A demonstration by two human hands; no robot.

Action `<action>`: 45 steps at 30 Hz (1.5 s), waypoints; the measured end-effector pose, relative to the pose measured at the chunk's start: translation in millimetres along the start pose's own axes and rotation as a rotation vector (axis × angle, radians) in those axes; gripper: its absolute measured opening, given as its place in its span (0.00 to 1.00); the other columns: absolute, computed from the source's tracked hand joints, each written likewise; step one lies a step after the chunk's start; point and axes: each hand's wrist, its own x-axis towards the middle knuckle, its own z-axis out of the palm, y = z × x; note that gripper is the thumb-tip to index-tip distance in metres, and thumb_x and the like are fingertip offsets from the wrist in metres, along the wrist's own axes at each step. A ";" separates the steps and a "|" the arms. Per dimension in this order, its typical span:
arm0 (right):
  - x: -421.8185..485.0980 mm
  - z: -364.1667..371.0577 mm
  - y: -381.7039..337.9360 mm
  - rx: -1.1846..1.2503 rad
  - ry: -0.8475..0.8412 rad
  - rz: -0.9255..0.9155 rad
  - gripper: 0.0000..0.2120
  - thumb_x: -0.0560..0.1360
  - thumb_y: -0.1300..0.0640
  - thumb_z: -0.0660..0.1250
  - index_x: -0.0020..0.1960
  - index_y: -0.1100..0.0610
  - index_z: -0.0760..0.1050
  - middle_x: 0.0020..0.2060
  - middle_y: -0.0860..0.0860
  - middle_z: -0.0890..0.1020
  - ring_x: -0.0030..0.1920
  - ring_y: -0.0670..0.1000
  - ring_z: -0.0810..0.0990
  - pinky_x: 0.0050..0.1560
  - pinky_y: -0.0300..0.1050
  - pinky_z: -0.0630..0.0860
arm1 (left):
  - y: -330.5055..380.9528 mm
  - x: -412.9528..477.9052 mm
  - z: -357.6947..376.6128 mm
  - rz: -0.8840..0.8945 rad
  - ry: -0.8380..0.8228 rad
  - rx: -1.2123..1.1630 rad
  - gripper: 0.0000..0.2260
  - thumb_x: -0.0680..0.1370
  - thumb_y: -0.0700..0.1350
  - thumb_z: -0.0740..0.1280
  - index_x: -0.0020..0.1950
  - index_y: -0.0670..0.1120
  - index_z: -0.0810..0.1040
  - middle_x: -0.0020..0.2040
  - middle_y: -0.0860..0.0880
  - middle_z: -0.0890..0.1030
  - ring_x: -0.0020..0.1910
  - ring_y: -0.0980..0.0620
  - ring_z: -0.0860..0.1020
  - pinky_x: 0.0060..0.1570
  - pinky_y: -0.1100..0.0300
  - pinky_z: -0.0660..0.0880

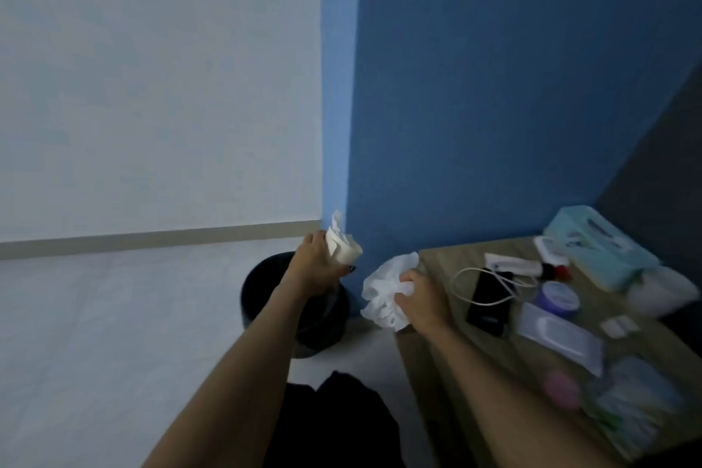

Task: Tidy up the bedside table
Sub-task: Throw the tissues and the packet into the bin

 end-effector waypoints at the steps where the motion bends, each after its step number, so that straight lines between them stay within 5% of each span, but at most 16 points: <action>1: 0.0 13.9 -6.0 0.003 -0.009 -0.011 0.16 0.70 0.60 0.66 0.58 0.55 0.76 0.54 0.56 0.82 0.53 0.58 0.80 0.47 0.43 0.73 | -16.3 -9.8 -6.4 -0.026 0.003 0.020 0.32 0.68 0.52 0.75 0.65 0.36 0.69 0.61 0.38 0.75 0.62 0.39 0.72 0.58 0.51 0.69; 10: 36.6 94.8 -72.7 0.066 -0.079 -0.083 0.13 0.69 0.63 0.65 0.52 0.58 0.78 0.50 0.56 0.83 0.51 0.59 0.80 0.42 0.40 0.67 | -114.2 -19.9 -50.3 -0.297 0.064 0.008 0.29 0.63 0.59 0.68 0.57 0.42 0.72 0.52 0.43 0.78 0.53 0.40 0.77 0.50 0.49 0.75; 15: 74.9 122.8 -84.9 0.045 -0.111 -0.108 0.14 0.68 0.63 0.66 0.53 0.56 0.78 0.51 0.56 0.82 0.52 0.59 0.80 0.44 0.41 0.72 | -134.4 8.6 -39.5 -0.352 0.058 -0.039 0.29 0.66 0.54 0.73 0.62 0.41 0.70 0.58 0.43 0.76 0.58 0.42 0.76 0.55 0.48 0.74; 28: 194.7 299.4 -26.5 0.022 -0.297 -0.045 0.13 0.70 0.64 0.67 0.53 0.56 0.78 0.51 0.55 0.81 0.51 0.56 0.79 0.48 0.44 0.76 | -315.6 133.0 94.6 -0.619 -0.078 -0.047 0.30 0.62 0.63 0.67 0.50 0.39 0.73 0.46 0.40 0.81 0.47 0.40 0.79 0.46 0.46 0.78; 34: 222.9 361.1 1.5 -0.117 -0.415 -0.042 0.15 0.73 0.60 0.67 0.60 0.56 0.74 0.56 0.59 0.78 0.54 0.59 0.78 0.51 0.48 0.77 | -351.8 153.1 135.8 -0.693 -0.130 -0.083 0.31 0.64 0.58 0.68 0.59 0.38 0.70 0.54 0.39 0.78 0.54 0.39 0.78 0.53 0.43 0.77; 39: 220.7 381.5 12.1 -0.191 -0.536 -0.005 0.19 0.74 0.52 0.67 0.62 0.57 0.71 0.56 0.61 0.77 0.54 0.62 0.78 0.49 0.48 0.75 | -356.8 140.4 152.6 -0.731 -0.164 -0.139 0.43 0.69 0.50 0.75 0.75 0.39 0.54 0.72 0.37 0.64 0.71 0.38 0.65 0.68 0.49 0.65; 45: 210.0 353.4 2.9 -0.196 -0.486 -0.023 0.21 0.74 0.55 0.68 0.65 0.58 0.69 0.58 0.60 0.76 0.56 0.60 0.77 0.51 0.50 0.77 | -344.5 134.0 136.9 -0.680 -0.162 -0.095 0.46 0.70 0.51 0.74 0.77 0.42 0.49 0.73 0.37 0.61 0.72 0.37 0.63 0.69 0.46 0.64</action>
